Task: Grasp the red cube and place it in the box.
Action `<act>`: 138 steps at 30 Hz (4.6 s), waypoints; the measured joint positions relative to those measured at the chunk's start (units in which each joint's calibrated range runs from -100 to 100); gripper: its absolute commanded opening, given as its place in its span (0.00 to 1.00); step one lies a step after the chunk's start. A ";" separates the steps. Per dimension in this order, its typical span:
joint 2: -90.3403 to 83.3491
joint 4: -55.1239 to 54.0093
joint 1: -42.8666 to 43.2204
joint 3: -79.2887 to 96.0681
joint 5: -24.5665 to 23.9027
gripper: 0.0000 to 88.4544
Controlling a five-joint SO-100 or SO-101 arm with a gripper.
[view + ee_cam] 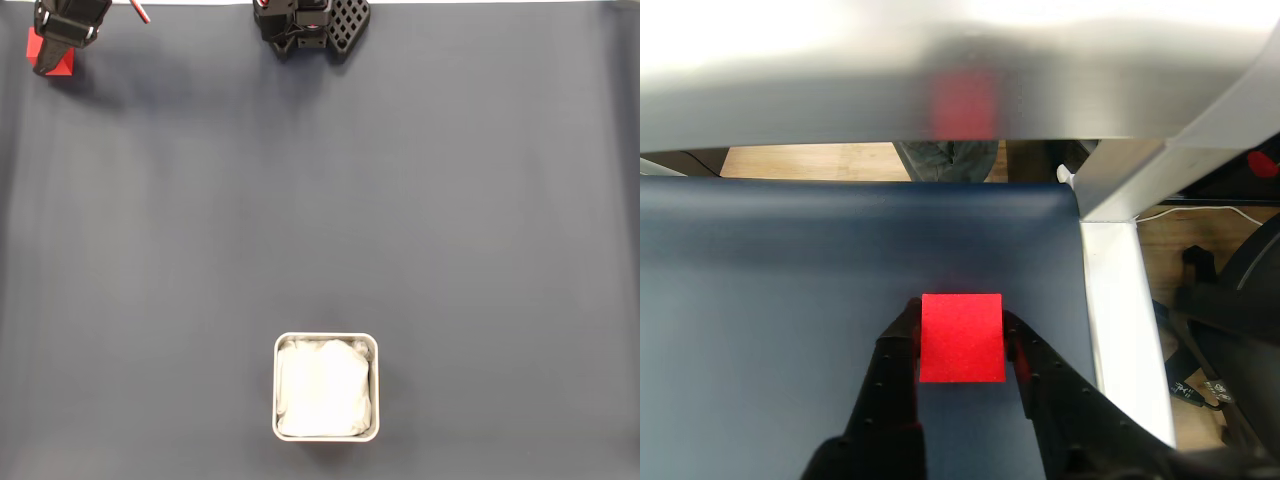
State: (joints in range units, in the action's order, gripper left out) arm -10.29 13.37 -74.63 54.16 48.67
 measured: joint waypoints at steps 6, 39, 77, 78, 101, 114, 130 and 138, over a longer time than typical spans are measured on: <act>-0.17 0.00 0.00 0.00 0.15 0.11; -14.76 16.31 6.53 -5.70 0.59 0.11; -12.77 23.79 31.45 -26.85 0.59 0.11; -12.07 23.79 32.12 -27.58 0.59 0.11; 0.96 23.79 42.28 -46.65 0.59 0.11; 4.52 23.79 47.48 -53.62 1.07 0.11; 4.78 23.79 55.79 -53.62 2.34 0.10; 5.56 23.79 59.50 -53.53 2.64 0.10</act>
State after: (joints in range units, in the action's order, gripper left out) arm -4.73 37.15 -15.13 0.63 51.31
